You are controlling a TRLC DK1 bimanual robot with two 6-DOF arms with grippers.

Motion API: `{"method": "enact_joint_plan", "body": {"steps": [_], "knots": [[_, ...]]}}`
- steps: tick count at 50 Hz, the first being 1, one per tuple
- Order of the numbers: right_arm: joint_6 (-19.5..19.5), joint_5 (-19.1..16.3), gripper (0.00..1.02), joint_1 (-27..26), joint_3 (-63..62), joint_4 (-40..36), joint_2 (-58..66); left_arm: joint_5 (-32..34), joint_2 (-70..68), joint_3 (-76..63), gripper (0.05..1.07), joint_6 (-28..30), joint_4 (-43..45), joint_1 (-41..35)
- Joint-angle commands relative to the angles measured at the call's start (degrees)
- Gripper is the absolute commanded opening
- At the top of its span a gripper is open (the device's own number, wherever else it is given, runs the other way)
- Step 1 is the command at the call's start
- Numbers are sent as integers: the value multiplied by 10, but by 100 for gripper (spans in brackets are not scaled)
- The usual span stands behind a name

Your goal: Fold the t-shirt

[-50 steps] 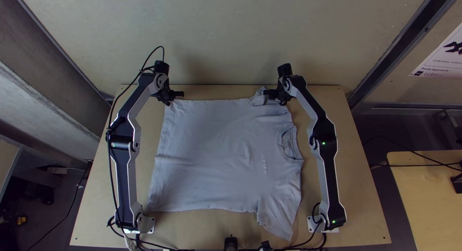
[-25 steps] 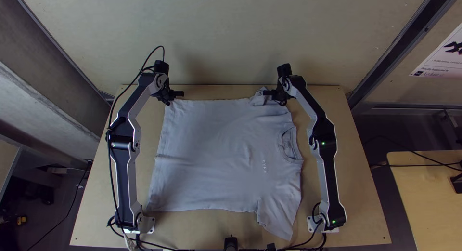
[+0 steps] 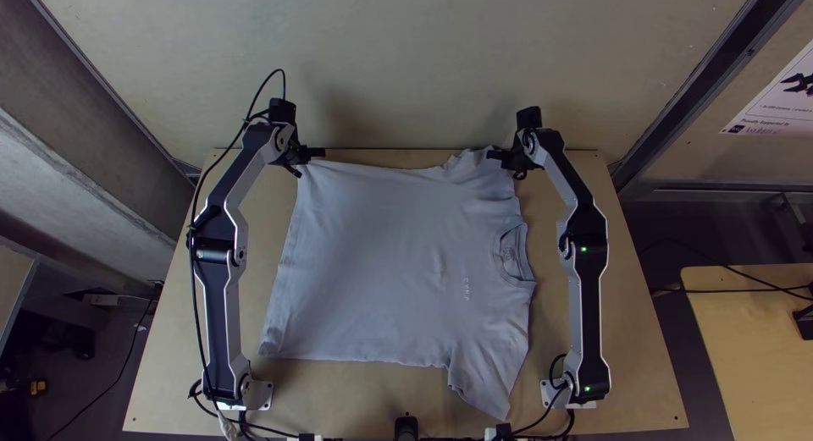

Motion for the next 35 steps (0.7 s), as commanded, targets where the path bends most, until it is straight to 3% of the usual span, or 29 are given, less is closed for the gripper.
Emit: {"method": "enact_joint_plan", "body": {"steps": [1,20,35], "knots": [[-7,0,2,-7,16,18,-19,1,23,18,8,-20,12,1],[-13,-12,2,3,21,76,-28,2,44,17,8,-34,9,23],[-24,-12,2,4,18,100,-46,60,26,20,8,-60,14,51]]}}
